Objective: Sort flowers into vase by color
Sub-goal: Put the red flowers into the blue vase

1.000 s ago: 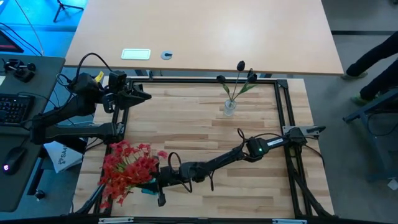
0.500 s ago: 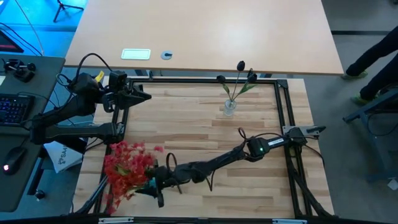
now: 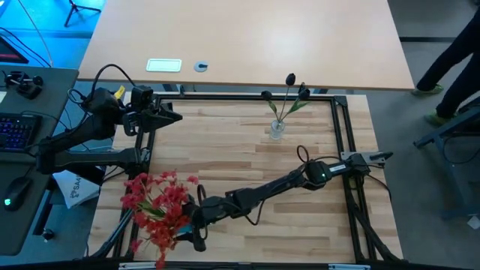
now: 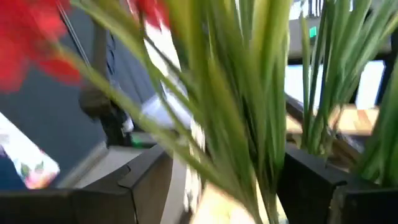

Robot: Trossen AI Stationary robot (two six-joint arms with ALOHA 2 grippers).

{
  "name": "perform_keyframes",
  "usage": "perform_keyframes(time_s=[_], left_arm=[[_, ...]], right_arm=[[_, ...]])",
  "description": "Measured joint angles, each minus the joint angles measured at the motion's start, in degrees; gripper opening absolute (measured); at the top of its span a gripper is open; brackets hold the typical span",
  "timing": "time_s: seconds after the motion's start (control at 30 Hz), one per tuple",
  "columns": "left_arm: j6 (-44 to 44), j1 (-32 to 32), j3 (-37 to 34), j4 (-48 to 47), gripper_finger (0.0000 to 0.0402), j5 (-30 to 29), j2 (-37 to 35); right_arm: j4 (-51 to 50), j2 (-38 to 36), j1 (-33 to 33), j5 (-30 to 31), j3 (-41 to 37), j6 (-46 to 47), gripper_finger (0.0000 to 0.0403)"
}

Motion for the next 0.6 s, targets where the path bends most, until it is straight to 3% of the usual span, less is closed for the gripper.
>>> perform_keyframes(time_s=[0.33,0.6], left_arm=[[0.03,0.0,-0.01,0.05,0.0176,-0.02,0.0],[0.48,0.0,-0.01,0.2,0.0176,-0.02,0.0]], right_arm=[[-14.58,-3.59,-1.32,0.27,0.0,-2.25,0.0249],[-27.1,-9.43,-1.75,0.09,0.02,-9.43,0.0249]])
